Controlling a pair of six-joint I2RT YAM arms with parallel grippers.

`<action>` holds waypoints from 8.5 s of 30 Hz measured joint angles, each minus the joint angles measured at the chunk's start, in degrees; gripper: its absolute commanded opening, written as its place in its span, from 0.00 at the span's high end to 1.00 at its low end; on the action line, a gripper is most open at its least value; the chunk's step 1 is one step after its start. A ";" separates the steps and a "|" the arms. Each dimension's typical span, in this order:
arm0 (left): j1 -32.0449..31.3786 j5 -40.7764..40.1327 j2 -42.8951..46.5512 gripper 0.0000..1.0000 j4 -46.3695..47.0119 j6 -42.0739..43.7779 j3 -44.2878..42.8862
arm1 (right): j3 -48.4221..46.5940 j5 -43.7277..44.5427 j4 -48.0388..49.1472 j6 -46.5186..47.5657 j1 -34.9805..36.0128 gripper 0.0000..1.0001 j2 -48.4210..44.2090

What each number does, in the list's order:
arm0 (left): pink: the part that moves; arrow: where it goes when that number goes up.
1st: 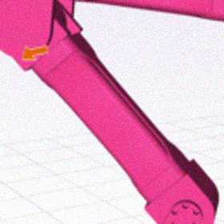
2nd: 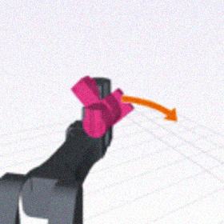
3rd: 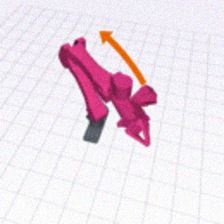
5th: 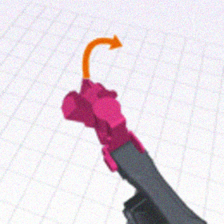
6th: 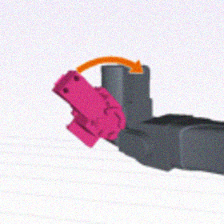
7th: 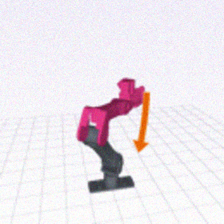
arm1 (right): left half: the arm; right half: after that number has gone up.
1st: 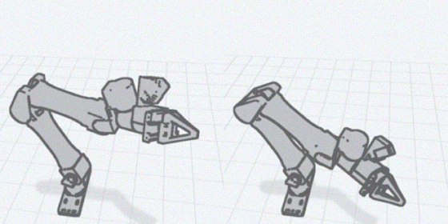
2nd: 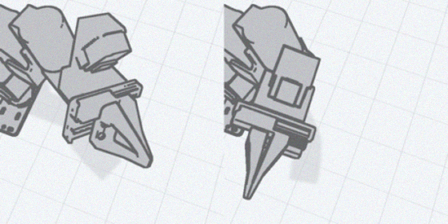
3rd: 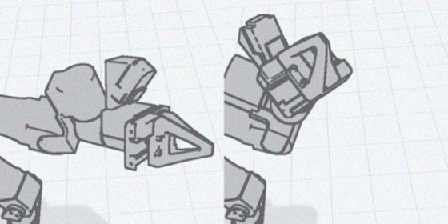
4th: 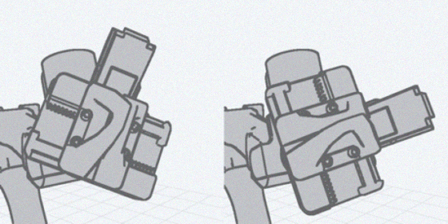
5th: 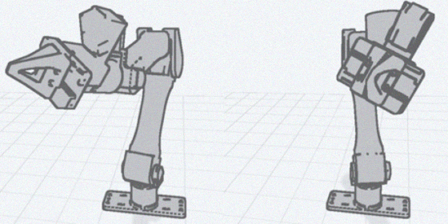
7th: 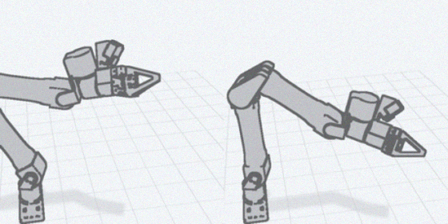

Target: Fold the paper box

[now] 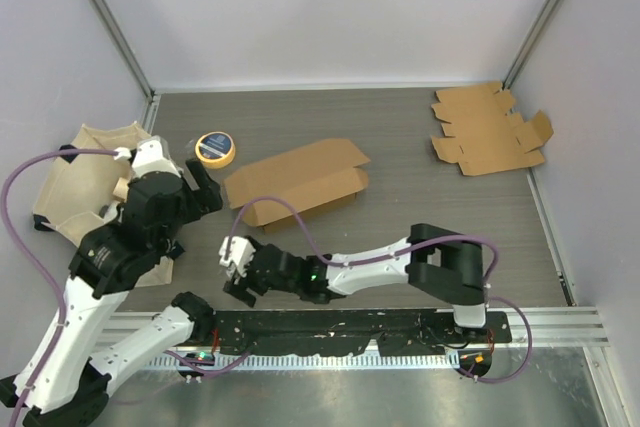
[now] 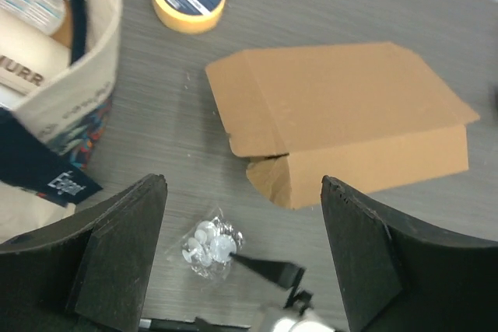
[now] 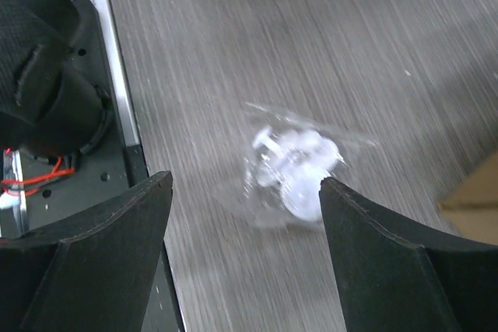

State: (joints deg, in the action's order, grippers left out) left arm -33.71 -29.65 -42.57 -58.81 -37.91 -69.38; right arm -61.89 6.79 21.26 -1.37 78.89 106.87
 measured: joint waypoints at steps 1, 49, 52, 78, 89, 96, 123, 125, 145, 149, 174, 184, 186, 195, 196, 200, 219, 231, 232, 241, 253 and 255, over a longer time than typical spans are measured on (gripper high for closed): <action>0.00 -1.36 0.31 0.19 -0.68 -0.26 -0.94 | -1.90 0.87 -0.24 1.25 0.85 0.18 1.77; -28.24 6.51 -32.52 0.15 36.17 52.24 7.80 | 36.30 20.26 -32.81 -25.07 -27.87 0.66 -66.51; -32.02 -2.03 -38.36 0.14 44.48 60.13 11.76 | 35.95 19.02 -36.17 -27.67 -33.51 0.66 -68.76; -31.82 -24.09 -51.10 1.00 56.54 74.03 2.58 | 35.82 10.01 -36.17 -30.62 -35.65 0.62 -69.59; -21.22 3.32 -39.01 1.00 24.68 50.25 -15.78 | 33.73 -4.50 -20.52 -26.88 -36.41 0.60 -56.13; -20.11 13.03 -44.15 1.00 13.57 50.42 -20.44 | 28.06 -9.35 -13.94 -23.69 -36.41 0.57 -49.96; -16.24 20.87 -45.07 1.00 7.58 54.07 -24.52 | 33.35 6.62 -6.08 -13.38 -41.33 0.21 -56.22; -16.17 21.24 -44.89 1.00 7.50 55.43 -24.37 | 38.29 6.23 -1.55 -10.58 -44.02 0.21 -58.86; -16.06 24.37 -41.90 1.00 6.10 66.99 -23.65 | 42.32 -15.19 32.11 21.18 -49.42 0.26 -42.16; -16.06 24.68 -41.90 1.00 5.79 67.80 -23.71 | 38.91 -20.06 29.24 23.43 -50.23 0.32 -42.18; -12.13 10.27 -21.62 0.10 19.65 45.35 -11.17 | 36.72 -29.97 27.67 20.20 -58.31 0.99 -35.63; -11.91 -0.76 7.63 0.06 41.07 30.29 22.45 | 34.10 -36.22 26.71 12.72 -67.01 0.99 -31.61; -11.63 -0.09 2.95 0.06 42.88 29.64 23.78 | 33.68 -37.33 26.64 11.34 -68.70 0.99 -30.69; 6.08 17.42 -10.95 0.24 50.95 27.47 25.00 | 32.72 -40.89 27.17 7.06 -72.61 0.99 -27.93; 8.48 19.58 -12.04 0.18 52.24 27.02 25.00 | 32.48 -41.11 27.28 6.78 -72.67 0.99 -27.61; 15.41 28.98 -18.51 0.13 57.20 25.03 24.37 | 31.95 -41.99 28.61 5.53 -72.89 0.99 -26.18; 16.02 43.25 -31.69 0.81 58.93 25.57 15.89 | 28.26 -34.16 25.64 -1.68 -70.90 0.99 -24.65; 10.40 31.45 -37.29 1.00 60.41 22.67 12.09 | 21.64 -8.76 12.00 -2.19 -58.84 0.99 -25.64; 9.31 29.18 -37.94 1.00 60.85 22.10 11.43 | 20.76 -4.81 11.15 -3.13 -57.53 0.99 -25.59; 3.45 14.16 -41.48 1.00 68.74 18.97 11.63 | 12.96 22.80 6.69 -9.62 -48.76 0.99 -19.78; 0.15 6.97 -42.36 1.00 83.03 16.85 21.53 | 25.14 30.71 28.15 -8.52 -45.27 0.99 -18.23; -0.50 6.16 -42.36 1.00 83.87 16.17 22.10 | 26.69 31.21 30.91 -7.82 -44.96 0.99 -18.23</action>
State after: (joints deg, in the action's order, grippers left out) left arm -34.22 -23.49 -84.93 25.06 -21.74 -47.29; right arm -35.20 38.00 52.16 -9.19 33.93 88.64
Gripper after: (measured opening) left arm 0.021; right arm 0.044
